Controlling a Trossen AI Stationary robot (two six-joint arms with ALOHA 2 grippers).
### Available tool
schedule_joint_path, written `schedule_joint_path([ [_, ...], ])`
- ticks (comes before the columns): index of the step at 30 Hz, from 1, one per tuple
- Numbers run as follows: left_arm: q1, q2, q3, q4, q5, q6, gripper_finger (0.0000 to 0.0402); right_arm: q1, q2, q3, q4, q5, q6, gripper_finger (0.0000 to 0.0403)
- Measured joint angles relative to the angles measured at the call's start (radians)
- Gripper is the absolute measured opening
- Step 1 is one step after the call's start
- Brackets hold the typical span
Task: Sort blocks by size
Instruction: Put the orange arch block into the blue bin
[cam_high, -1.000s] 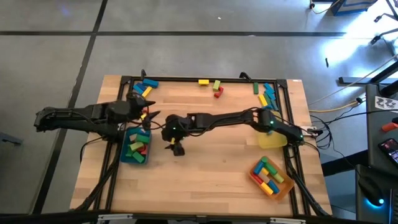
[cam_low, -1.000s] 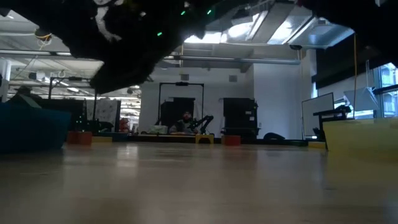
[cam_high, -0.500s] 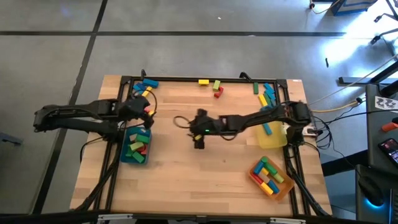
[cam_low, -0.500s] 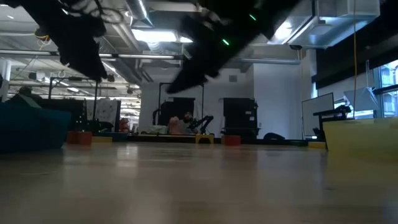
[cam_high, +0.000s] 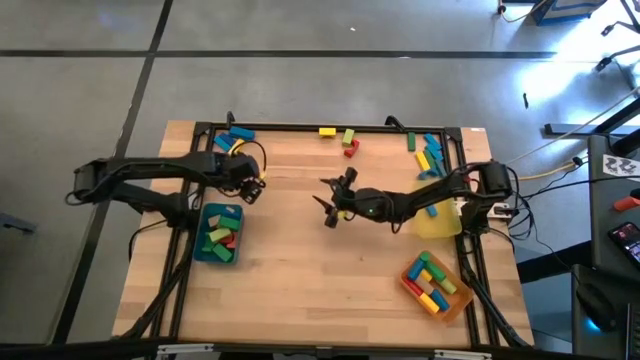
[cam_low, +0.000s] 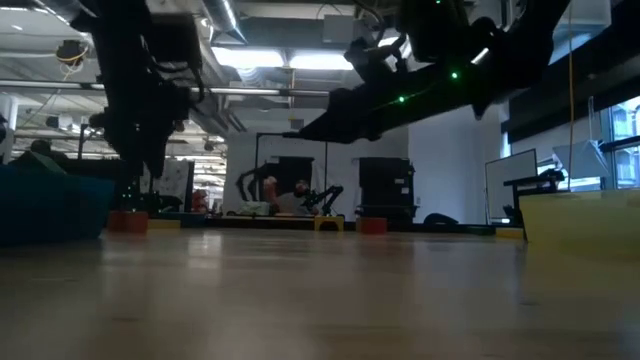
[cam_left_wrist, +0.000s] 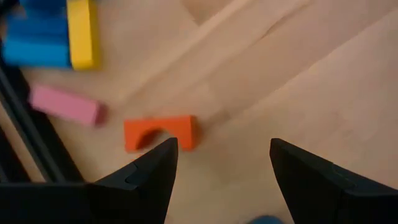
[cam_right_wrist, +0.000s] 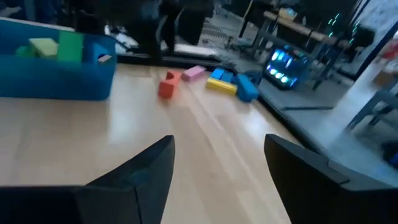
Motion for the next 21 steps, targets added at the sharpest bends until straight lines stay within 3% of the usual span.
schedule_joint_path([
  [3, 0.018, 0.055, 0.0, -0.026, 0.067, -0.055, 0.0239, -0.017, 0.0, 0.0, 0.015, -0.047, -0.05, 0.025],
  [8, 0.023, 0.141, 0.0, -0.037, 0.075, -0.11, 0.0239, -0.048, 0.0, 0.0, 0.0, -0.156, -0.078, 0.025],
  [16, 0.034, 0.249, 0.0, -0.022, 0.044, -0.1, 0.0239, -0.044, 0.0, 0.0, -0.082, -0.167, -0.045, 0.025],
  [21, 0.074, 0.3, -0.001, 0.008, -0.026, -0.067, 0.0239, -0.044, 0.0, 0.0, -0.095, -0.167, 0.037, 0.025],
])
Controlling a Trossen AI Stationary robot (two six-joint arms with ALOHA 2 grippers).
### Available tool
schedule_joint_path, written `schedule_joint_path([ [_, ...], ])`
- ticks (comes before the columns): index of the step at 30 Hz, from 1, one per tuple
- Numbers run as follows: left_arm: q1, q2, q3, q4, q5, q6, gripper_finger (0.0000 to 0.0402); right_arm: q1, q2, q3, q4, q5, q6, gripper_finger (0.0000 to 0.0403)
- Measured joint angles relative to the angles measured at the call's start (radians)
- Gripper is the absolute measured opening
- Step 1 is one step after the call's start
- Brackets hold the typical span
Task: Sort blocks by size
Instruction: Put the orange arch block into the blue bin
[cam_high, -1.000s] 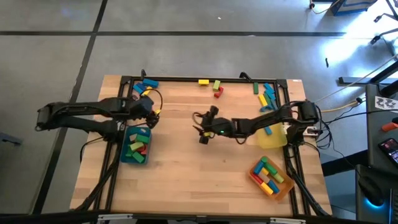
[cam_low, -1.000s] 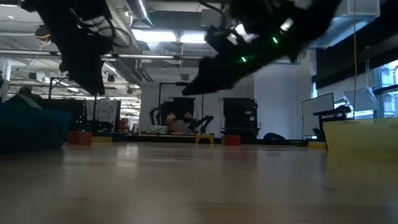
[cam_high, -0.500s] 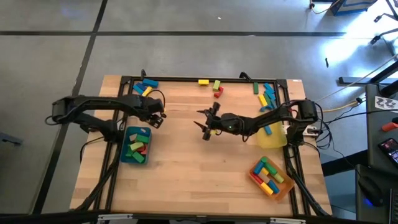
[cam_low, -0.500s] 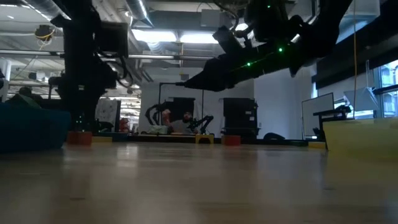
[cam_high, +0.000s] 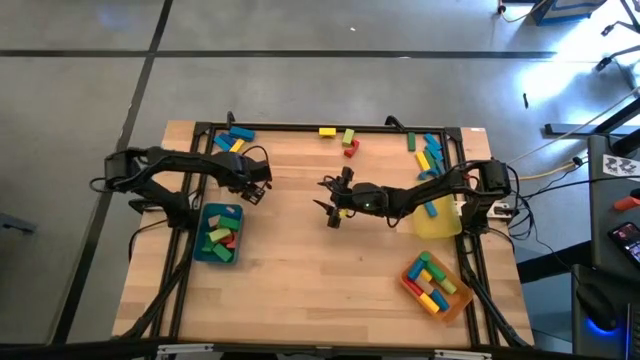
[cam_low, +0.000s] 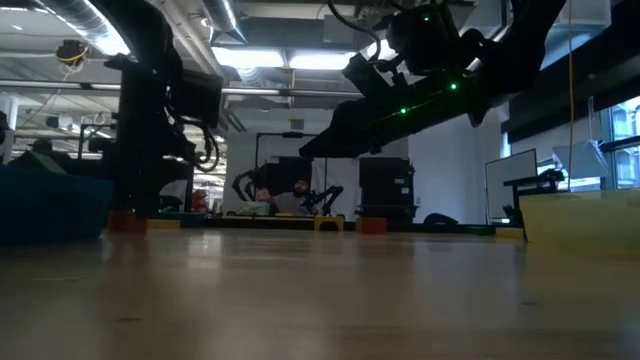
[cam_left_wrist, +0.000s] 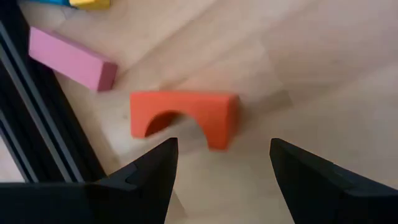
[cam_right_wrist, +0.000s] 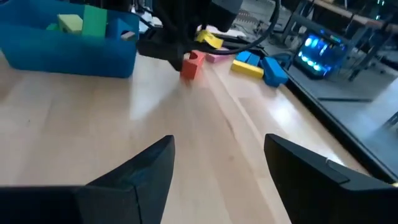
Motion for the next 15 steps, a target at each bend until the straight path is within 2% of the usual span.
schedule_joint_path([
  [5, 0.051, 0.026, 0.0, 0.04, -0.004, 0.046, 0.0239, 0.0, 0.0, 0.0, -0.032, -0.047, 0.092, 0.025],
  [15, 0.142, 0.053, -0.001, 0.069, 0.059, 0.084, 0.0239, 0.0, 0.0, 0.0, -0.006, -0.13, 0.096, 0.025],
])
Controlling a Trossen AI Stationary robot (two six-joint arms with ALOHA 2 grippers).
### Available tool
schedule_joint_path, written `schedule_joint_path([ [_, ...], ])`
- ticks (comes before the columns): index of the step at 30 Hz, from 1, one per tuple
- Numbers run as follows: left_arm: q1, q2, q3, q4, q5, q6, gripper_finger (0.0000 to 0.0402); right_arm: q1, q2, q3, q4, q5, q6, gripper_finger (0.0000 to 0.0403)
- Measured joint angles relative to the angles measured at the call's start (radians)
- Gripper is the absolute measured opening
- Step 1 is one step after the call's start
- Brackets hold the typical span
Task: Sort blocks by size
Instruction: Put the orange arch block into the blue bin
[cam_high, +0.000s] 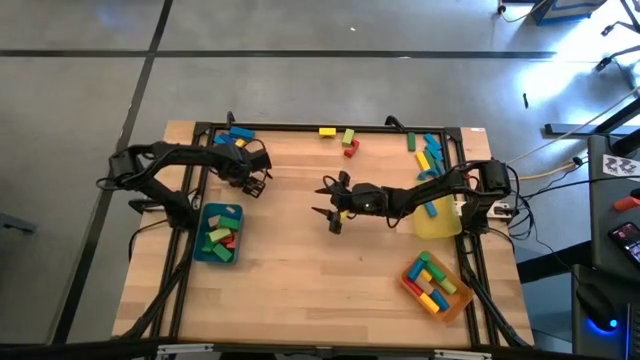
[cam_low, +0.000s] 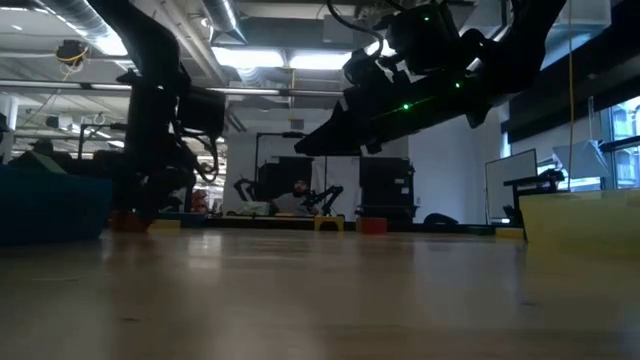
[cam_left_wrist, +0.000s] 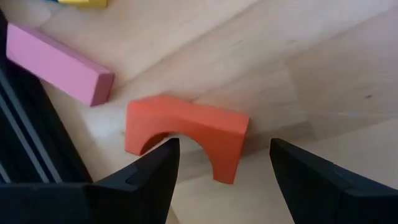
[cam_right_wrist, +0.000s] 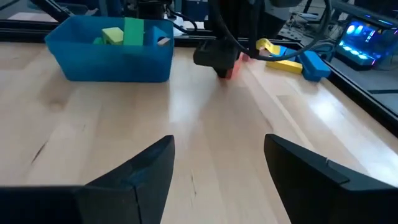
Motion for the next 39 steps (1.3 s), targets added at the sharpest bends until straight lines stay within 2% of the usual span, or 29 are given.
schedule_joint_path([
  [5, 0.027, 0.031, 0.0, 0.056, 0.001, 0.049, 0.0239, 0.0, 0.0, 0.0, -0.001, 0.0, -0.017, 0.025],
  [8, 0.03, 0.04, 0.001, 0.067, 0.001, 0.061, 0.0225, 0.0, 0.0, 0.0, -0.007, 0.0, -0.02, 0.025],
  [14, 0.023, 0.042, 0.001, 0.08, 0.006, 0.056, 0.0146, 0.0, 0.0, 0.0, -0.03, 0.0, -0.018, 0.025],
  [18, 0.007, 0.043, 0.0, 0.093, 0.001, 0.104, 0.0092, 0.0, 0.0, 0.0, -0.029, 0.0, -0.016, 0.025],
  [23, -0.014, 0.043, 0.0, 0.108, -0.024, 0.151, 0.0046, 0.0, 0.0, 0.0, -0.026, 0.0, -0.016, 0.025],
  [29, -0.055, 0.027, 0.007, 0.088, -0.03, 0.19, 0.0042, 0.0, 0.0, 0.0, -0.029, 0.0, -0.016, 0.025],
  [36, -0.168, -0.076, 0.119, -0.194, -0.011, 0.092, 0.0048, 0.0, 0.0, 0.0, -0.029, 0.0, -0.016, 0.025],
  [39, -0.241, -0.134, 0.171, -0.265, 0.046, 0.077, 0.0043, 0.0, 0.0, 0.0, -0.029, 0.0, -0.016, 0.025],
])
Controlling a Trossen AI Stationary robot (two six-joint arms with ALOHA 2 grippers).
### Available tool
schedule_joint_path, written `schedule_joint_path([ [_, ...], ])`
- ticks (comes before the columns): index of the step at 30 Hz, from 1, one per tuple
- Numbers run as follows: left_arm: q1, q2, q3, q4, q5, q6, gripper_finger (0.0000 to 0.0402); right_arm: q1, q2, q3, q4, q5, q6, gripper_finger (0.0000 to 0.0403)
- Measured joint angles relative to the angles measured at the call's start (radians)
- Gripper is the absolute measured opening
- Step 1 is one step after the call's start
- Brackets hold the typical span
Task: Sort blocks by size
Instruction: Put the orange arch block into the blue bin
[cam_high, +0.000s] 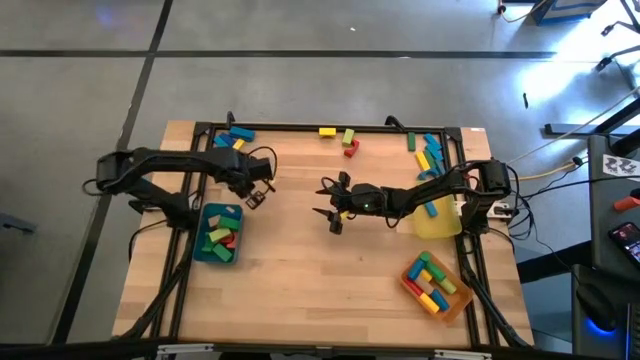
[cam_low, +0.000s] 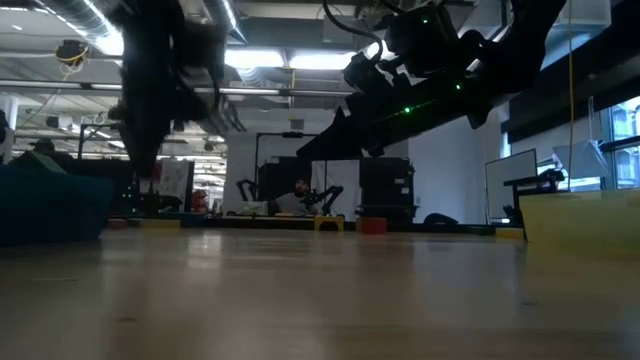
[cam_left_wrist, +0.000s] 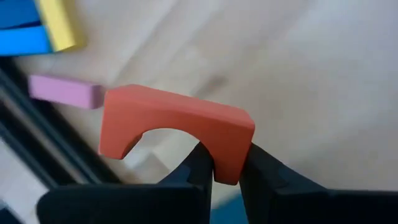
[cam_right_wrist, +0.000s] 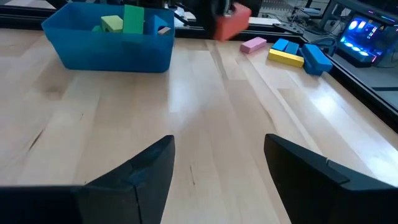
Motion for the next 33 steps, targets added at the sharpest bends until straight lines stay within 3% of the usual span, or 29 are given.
schedule_joint_path([
  [7, -0.189, -0.104, 0.03, -0.058, 0.254, 0.037, 0.0053, 0.0, 0.0, 0.0, -0.004, -0.001, 0.016, 0.025],
  [15, -0.372, -0.121, 0.03, -0.14, 0.425, -0.094, 0.0055, 0.0, 0.0, 0.0, -0.003, -0.001, 0.017, 0.025],
  [23, -0.55, -0.119, 0.03, -0.136, 0.438, 0.037, 0.0056, 0.0, 0.0, 0.0, -0.001, -0.001, 0.018, 0.025],
  [33, -0.66, -0.119, -0.036, -0.037, 0.433, 0.013, 0.0056, 0.0, 0.0, 0.0, -0.002, -0.001, 0.018, 0.025],
])
